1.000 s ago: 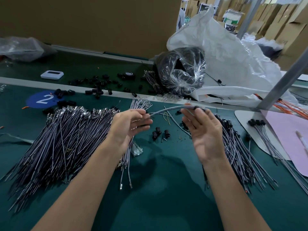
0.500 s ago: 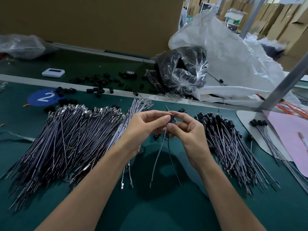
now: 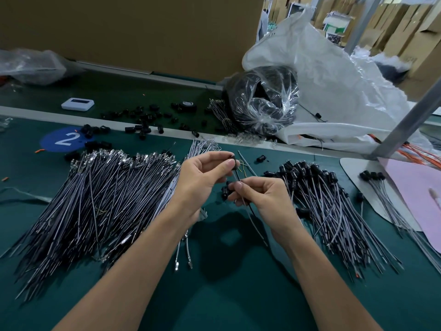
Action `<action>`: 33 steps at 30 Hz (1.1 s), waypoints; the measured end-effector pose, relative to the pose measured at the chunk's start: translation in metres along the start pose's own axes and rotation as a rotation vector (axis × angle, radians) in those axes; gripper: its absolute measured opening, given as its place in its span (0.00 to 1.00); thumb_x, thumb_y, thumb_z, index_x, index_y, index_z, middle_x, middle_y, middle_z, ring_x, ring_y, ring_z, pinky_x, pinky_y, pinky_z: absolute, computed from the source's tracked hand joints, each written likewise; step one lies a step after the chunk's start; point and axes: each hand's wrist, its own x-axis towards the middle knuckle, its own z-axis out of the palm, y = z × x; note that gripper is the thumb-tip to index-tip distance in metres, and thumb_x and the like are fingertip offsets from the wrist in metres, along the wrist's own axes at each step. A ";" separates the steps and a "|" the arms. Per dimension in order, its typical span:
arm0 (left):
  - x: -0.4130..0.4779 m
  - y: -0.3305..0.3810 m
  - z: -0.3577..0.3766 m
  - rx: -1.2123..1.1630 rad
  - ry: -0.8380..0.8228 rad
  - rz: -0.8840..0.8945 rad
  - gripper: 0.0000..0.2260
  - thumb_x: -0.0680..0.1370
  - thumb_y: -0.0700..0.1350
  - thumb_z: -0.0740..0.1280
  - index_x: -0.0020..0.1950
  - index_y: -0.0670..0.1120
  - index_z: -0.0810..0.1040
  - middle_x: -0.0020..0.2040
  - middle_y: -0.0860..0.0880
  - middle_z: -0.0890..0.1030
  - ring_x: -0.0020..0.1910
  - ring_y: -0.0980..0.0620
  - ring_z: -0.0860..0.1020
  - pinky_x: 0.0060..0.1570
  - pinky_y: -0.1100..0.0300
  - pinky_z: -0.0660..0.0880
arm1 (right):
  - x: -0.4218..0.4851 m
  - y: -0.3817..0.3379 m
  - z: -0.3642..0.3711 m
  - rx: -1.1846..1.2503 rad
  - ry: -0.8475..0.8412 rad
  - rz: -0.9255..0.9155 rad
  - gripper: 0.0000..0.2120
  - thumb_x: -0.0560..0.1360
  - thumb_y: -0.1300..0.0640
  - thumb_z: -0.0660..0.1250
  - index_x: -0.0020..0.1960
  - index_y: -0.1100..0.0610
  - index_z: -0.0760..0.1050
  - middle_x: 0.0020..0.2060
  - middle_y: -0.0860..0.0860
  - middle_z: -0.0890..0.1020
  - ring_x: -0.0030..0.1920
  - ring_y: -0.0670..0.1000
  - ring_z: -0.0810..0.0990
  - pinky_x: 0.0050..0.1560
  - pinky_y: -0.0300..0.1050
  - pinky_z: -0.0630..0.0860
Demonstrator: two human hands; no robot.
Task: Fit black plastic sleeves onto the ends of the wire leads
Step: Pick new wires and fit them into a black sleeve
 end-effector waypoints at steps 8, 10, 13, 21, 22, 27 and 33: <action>-0.006 -0.001 0.005 0.050 -0.080 -0.019 0.08 0.70 0.40 0.74 0.49 0.43 0.82 0.44 0.44 0.86 0.42 0.50 0.84 0.43 0.58 0.81 | 0.000 0.001 0.003 -0.009 0.056 -0.073 0.09 0.76 0.65 0.68 0.40 0.57 0.83 0.33 0.54 0.85 0.30 0.45 0.78 0.37 0.35 0.75; -0.008 0.001 0.007 0.011 -0.067 -0.019 0.11 0.66 0.46 0.75 0.47 0.46 0.84 0.46 0.44 0.86 0.43 0.49 0.84 0.44 0.55 0.81 | 0.001 0.002 0.002 -0.016 0.057 -0.070 0.08 0.76 0.65 0.69 0.40 0.57 0.83 0.33 0.54 0.85 0.30 0.46 0.79 0.37 0.35 0.75; -0.007 0.004 0.006 -0.010 -0.019 0.027 0.11 0.64 0.50 0.76 0.44 0.50 0.86 0.47 0.47 0.86 0.47 0.52 0.84 0.45 0.62 0.79 | 0.001 0.004 0.003 -0.057 0.049 -0.067 0.05 0.75 0.64 0.70 0.42 0.60 0.83 0.34 0.55 0.85 0.32 0.47 0.80 0.39 0.36 0.76; -0.005 0.003 0.004 -0.054 0.054 0.027 0.09 0.62 0.47 0.77 0.40 0.49 0.87 0.42 0.47 0.86 0.41 0.55 0.83 0.41 0.66 0.77 | 0.000 0.004 0.004 -0.041 0.044 -0.083 0.04 0.75 0.67 0.70 0.42 0.62 0.82 0.33 0.55 0.85 0.32 0.46 0.80 0.37 0.34 0.75; -0.005 0.004 0.003 -0.080 0.048 0.015 0.09 0.61 0.47 0.77 0.40 0.48 0.87 0.41 0.48 0.86 0.41 0.55 0.82 0.42 0.66 0.77 | 0.000 0.003 0.004 -0.038 0.044 -0.088 0.05 0.74 0.67 0.70 0.42 0.61 0.82 0.32 0.53 0.85 0.31 0.45 0.80 0.37 0.33 0.75; -0.004 0.004 0.003 -0.166 0.024 -0.019 0.11 0.58 0.48 0.77 0.38 0.48 0.87 0.39 0.49 0.86 0.41 0.54 0.81 0.47 0.64 0.78 | -0.001 0.001 0.004 -0.007 0.034 -0.090 0.05 0.74 0.66 0.69 0.42 0.60 0.82 0.33 0.53 0.85 0.32 0.44 0.81 0.38 0.34 0.76; -0.002 0.004 0.001 -0.178 0.018 -0.010 0.13 0.55 0.49 0.79 0.37 0.48 0.87 0.40 0.48 0.86 0.43 0.53 0.82 0.47 0.63 0.76 | -0.001 0.002 0.004 -0.002 0.027 -0.089 0.05 0.74 0.65 0.70 0.42 0.58 0.83 0.35 0.56 0.86 0.33 0.48 0.82 0.39 0.36 0.77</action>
